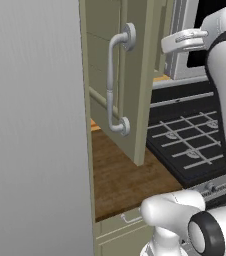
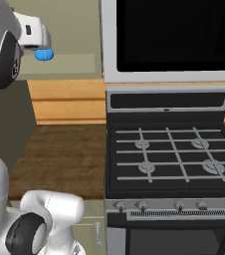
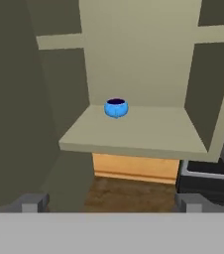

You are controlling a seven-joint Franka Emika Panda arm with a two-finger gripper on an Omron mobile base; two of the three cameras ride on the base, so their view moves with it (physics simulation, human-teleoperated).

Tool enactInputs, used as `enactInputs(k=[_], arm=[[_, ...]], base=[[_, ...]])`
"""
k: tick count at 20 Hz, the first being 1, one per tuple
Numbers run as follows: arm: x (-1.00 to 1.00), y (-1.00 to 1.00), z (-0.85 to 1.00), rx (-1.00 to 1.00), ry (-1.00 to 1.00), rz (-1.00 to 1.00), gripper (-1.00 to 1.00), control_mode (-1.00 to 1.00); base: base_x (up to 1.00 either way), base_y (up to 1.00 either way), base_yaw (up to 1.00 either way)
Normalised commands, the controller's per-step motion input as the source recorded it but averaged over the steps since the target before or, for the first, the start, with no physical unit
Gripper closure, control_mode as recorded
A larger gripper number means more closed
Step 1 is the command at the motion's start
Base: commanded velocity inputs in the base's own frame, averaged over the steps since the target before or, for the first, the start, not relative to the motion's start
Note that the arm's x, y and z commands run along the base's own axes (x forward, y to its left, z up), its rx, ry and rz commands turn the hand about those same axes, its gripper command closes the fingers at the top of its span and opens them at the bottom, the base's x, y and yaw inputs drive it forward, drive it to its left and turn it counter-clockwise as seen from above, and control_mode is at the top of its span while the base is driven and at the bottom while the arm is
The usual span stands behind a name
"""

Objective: Gather all objects into one cabinet and sort the glasses and bowls to opposite sides.

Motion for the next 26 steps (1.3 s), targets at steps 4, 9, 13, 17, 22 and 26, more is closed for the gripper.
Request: enactInputs(k=[4,9,13,17,22,26], arm=[[0.3,0.25,0.01,-0.07,0.02,-0.05,-1.0,-1.0],[0.86,0.68,0.32,-0.02,0.29,-0.2,-1.0,-1.0],[0.39,0.21,0.16,0.0,0.19,-0.07,-1.0,-1.0],[0.49,0.0,-0.21,0.0,-0.11,0.02,-1.0,-1.0],[0.34,-0.03,-0.11,0.0,-0.13,0.09,-1.0,-1.0],[0.06,0.1,-0.42,0.0,-0.05,0.09,-1.0,-1.0]], base=[[0.0,0.0,0.0],[0.0,0.0,0.0],[0.0,0.0,0.0],[0.0,0.0,0.0],[0.0,0.0,0.0],[0.0,0.0,0.0]])
